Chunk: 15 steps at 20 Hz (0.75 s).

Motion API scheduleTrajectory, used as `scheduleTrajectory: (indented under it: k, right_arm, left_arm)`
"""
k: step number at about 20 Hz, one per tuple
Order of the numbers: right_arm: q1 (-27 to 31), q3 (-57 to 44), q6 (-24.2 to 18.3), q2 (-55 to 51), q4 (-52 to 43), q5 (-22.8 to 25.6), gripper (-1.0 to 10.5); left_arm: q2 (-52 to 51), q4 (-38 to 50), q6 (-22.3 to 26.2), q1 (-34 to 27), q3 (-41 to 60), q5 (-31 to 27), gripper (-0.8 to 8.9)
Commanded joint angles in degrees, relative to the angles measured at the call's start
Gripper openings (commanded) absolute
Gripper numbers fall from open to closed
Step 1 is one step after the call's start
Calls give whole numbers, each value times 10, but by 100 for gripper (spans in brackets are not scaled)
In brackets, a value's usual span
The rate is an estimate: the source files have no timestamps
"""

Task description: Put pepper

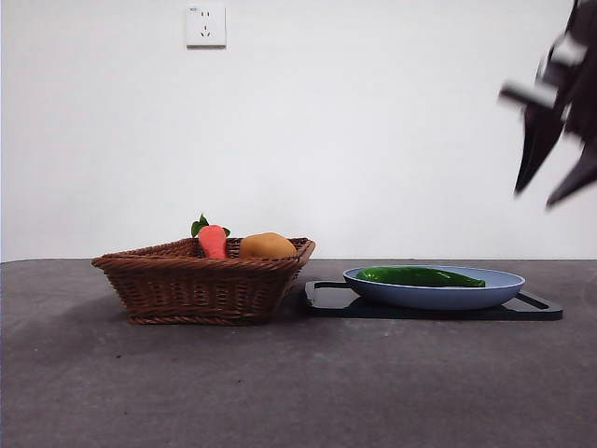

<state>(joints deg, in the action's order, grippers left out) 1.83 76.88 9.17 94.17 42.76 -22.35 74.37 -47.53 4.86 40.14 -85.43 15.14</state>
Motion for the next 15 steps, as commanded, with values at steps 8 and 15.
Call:
scheduleTrajectory:
  k: [8, 15]
  right_arm:
    - [-81, 10, -61, -273, 214, 2, 193]
    - [-114, 10, -113, -361, 337, 2, 15]
  left_arm:
    - [6, -6, -3, 3, -10, 0, 245]
    - [6, -10, -3, 3, -10, 0, 197]
